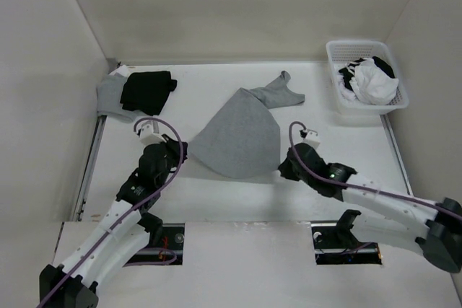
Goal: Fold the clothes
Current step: Flatten the tank top out
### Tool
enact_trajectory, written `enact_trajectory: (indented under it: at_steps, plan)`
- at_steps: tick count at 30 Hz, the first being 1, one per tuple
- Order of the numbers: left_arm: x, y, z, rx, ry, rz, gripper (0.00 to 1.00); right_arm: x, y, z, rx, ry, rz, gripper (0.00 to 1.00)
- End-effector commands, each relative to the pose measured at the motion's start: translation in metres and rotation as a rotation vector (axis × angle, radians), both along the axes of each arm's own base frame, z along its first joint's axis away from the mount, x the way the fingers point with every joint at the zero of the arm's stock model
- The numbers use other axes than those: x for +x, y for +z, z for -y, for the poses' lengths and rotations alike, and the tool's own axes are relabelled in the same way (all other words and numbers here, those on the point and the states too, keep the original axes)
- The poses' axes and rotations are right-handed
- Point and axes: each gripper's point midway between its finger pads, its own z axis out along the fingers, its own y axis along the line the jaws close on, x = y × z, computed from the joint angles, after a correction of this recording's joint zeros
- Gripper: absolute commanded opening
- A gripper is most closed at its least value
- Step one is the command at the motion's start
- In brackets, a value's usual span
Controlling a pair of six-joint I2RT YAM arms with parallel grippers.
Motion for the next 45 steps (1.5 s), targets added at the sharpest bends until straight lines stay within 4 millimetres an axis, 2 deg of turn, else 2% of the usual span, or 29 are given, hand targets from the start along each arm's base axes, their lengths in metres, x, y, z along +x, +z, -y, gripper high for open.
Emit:
enact_trajectory:
  at_steps: [1, 5, 8, 10, 13, 16, 18, 20, 23, 25, 27, 30, 32, 34, 36, 38, 40, 42, 45]
  plan:
    - [0.010, 0.097, 0.002, -0.122, 0.018, 0.221, 0.01, 0.014, 0.107, 0.014, 0.045, -0.055, 0.243, 0.00]
    - [0.000, 0.202, -0.008, -0.223, 0.052, 0.427, 0.01, 0.002, 0.248, 0.048, 0.088, -0.078, 0.504, 0.00]
    - [-0.016, 0.289, -0.020, -0.292, 0.073, 0.601, 0.01, -0.012, 0.355, 0.080, 0.115, -0.111, 0.699, 0.00]
    - [-0.029, 0.341, -0.033, -0.320, 0.100, 0.709, 0.01, -0.022, 0.416, 0.097, 0.140, -0.122, 0.795, 0.00]
    - [-0.049, 0.411, -0.048, -0.335, 0.124, 0.842, 0.01, -0.029, 0.483, 0.118, 0.142, -0.149, 0.902, 0.00]
    - [-0.056, 0.459, -0.053, -0.325, 0.130, 0.917, 0.01, -0.032, 0.535, 0.134, 0.141, -0.175, 0.996, 0.00]
    - [-0.055, 0.476, -0.054, -0.307, 0.142, 0.940, 0.01, -0.032, 0.559, 0.134, 0.128, -0.180, 1.043, 0.00]
    - [-0.047, 0.487, -0.052, -0.281, 0.146, 0.948, 0.01, -0.030, 0.570, 0.129, 0.095, -0.189, 1.080, 0.00]
    - [-0.020, 0.479, -0.050, -0.210, 0.187, 0.910, 0.01, -0.025, 0.571, 0.110, 0.031, -0.180, 1.106, 0.00]
    - [0.009, 0.456, -0.047, -0.155, 0.212, 0.849, 0.01, -0.016, 0.562, 0.094, -0.030, -0.181, 1.126, 0.00]
    - [0.042, 0.421, -0.044, -0.111, 0.224, 0.768, 0.01, 0.003, 0.542, 0.075, -0.098, -0.184, 1.132, 0.00]
    - [0.090, 0.354, -0.046, -0.081, 0.251, 0.625, 0.01, 0.049, 0.496, 0.047, -0.159, -0.148, 1.078, 0.00]
    - [0.121, 0.311, -0.055, -0.080, 0.283, 0.536, 0.01, 0.091, 0.464, 0.034, -0.132, -0.112, 1.009, 0.00]
    - [0.153, 0.279, -0.060, -0.086, 0.301, 0.466, 0.01, 0.137, 0.438, 0.025, -0.074, -0.064, 0.945, 0.00]
    - [0.187, 0.260, -0.056, -0.080, 0.291, 0.413, 0.01, 0.185, 0.417, 0.022, -0.032, -0.038, 0.877, 0.00]
    - [0.218, 0.258, -0.051, -0.067, 0.275, 0.389, 0.01, 0.225, 0.408, 0.026, -0.014, -0.046, 0.834, 0.00]
    - [0.237, 0.268, -0.047, -0.058, 0.263, 0.390, 0.01, 0.253, 0.408, 0.031, -0.022, -0.065, 0.809, 0.00]
    - [0.249, 0.294, -0.044, -0.045, 0.246, 0.418, 0.01, 0.266, 0.423, 0.039, -0.028, -0.085, 0.815, 0.00]
    - [0.244, 0.338, -0.044, -0.040, 0.240, 0.499, 0.01, 0.264, 0.463, 0.048, -0.010, -0.105, 0.881, 0.00]
